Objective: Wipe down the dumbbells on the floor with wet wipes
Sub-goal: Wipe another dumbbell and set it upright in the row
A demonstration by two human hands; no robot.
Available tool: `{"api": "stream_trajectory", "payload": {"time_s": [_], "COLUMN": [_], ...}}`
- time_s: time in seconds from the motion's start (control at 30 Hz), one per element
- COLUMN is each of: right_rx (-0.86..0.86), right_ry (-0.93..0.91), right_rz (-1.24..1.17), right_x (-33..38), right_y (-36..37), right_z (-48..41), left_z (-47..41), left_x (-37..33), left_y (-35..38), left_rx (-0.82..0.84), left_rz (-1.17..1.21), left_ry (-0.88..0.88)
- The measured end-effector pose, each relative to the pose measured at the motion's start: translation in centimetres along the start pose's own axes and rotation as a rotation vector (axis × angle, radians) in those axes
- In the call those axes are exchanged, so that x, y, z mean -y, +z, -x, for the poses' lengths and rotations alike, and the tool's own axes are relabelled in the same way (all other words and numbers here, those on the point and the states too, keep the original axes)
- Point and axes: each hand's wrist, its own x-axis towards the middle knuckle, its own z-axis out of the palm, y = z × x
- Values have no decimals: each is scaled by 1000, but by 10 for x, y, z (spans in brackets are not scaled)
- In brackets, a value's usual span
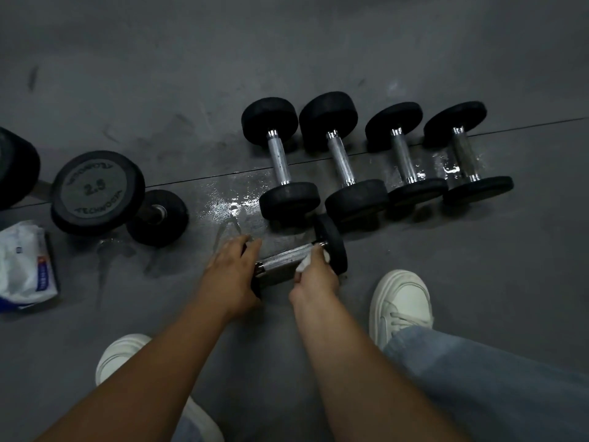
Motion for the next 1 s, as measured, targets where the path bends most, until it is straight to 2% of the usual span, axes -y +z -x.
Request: {"api": "stream_trajectory", "payload": {"time_s": [0.07, 0.2, 0.33, 0.47, 0.53, 0.6, 0.63, 0.73, 0.77, 0.83, 0.9, 1.0], "right_rx": [26, 22, -7, 38, 21, 20, 73, 387, 389, 225, 147, 511], "right_ry": [-30, 145, -22, 118, 98, -62, -203, -808, -1004, -1302, -1392, -1466], "right_rz": [39, 51, 77, 89, 163, 344, 497, 1029, 1205, 1499, 1720, 1961], "right_x": [-4, 12, -1, 13, 15, 7, 0, -9, -6, 2, -2, -22], "right_y": [-8, 2, -3, -1, 0, -12, -21, -35, -28, -11, -6, -19], "right_z": [1, 0, -1, 4, 5, 7, 9, 29, 28, 19, 11, 13], "left_z": [0, 1, 0, -3, -3, -4, -5, -9, -9, -9, -11, -16], "left_x": [0, 0, 1, 1, 1, 3, 4, 8, 9, 11, 13, 16], "left_y": [1, 0, 0, -2, -3, -2, -2, 0, 1, 3, 3, -2], "left_rx": [-13, -11, 1, 7, 13, 21, 29, 38, 32, 30, 26, 46], "left_rz": [9, 20, 9, 18, 12, 16, 20, 30, 34, 48, 74, 116], "left_ry": [7, 6, 2, 2, 5, 0, -5, 11, 18, 18, 28, 44]}}
